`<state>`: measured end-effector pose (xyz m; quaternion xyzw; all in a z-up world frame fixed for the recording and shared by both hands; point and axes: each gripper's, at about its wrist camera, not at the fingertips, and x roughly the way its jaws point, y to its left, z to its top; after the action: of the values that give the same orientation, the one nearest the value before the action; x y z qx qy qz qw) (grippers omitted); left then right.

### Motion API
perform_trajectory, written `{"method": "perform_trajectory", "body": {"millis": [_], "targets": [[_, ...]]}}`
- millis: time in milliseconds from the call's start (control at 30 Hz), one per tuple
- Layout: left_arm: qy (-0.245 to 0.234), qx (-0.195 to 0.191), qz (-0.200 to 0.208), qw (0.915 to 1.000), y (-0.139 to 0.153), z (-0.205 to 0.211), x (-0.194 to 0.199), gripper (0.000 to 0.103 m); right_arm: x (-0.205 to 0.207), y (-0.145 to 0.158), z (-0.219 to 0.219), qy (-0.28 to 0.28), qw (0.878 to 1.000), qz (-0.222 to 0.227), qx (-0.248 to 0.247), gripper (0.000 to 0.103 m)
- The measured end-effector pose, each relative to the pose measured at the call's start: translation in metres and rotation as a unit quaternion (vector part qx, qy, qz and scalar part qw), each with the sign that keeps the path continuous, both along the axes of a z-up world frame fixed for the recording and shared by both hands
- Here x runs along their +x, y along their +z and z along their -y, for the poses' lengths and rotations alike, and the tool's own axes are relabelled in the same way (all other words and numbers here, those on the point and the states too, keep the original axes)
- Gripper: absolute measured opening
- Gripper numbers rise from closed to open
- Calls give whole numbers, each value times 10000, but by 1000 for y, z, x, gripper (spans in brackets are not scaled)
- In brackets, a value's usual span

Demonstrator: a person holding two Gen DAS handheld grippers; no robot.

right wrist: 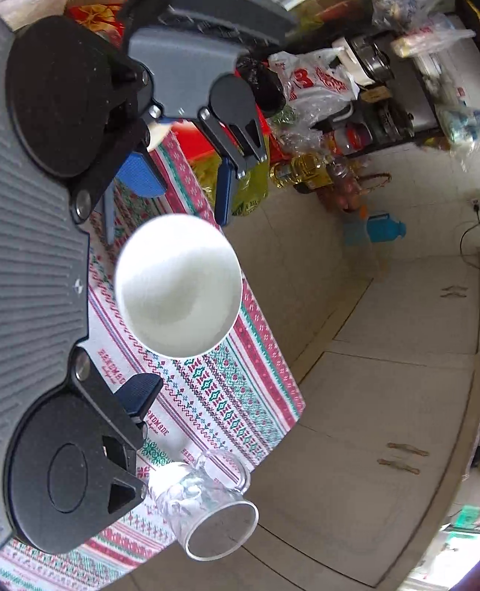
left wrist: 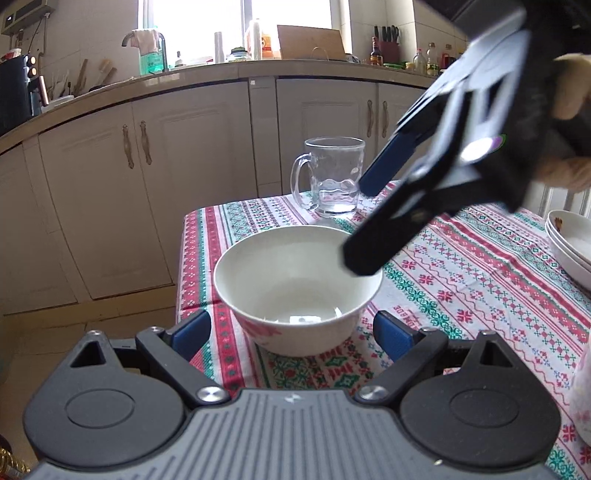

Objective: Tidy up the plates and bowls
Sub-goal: 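Grasp the rim of the pink-flowered white bowl with the right gripper, then lift the pink-flowered bowl with the right gripper and carry it to the bowls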

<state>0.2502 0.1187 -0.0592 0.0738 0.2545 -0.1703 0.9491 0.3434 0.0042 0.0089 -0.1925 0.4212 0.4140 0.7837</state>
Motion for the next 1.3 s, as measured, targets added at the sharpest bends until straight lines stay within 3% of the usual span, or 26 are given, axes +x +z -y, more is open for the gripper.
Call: {"method": "perform_trajectory", "body": {"millis": [200,367,767,1300], "targets": [[-17,-93,-26,10000,-4,-1,9,94,28,-23,-5,-200,9995,-235,86,100],[-82,-129,-10,9999,-7,0,12,94,42,-38,-8,-240,9989,-383,144,91],[-145,-189,29,9997,-8,2,17,93,48,-47,-13,-166,9980,-567,232,77],[-175,-94,-41,9998,4,6,5,93,36,-37,-12,-180,9976,-576,328,77]]}}
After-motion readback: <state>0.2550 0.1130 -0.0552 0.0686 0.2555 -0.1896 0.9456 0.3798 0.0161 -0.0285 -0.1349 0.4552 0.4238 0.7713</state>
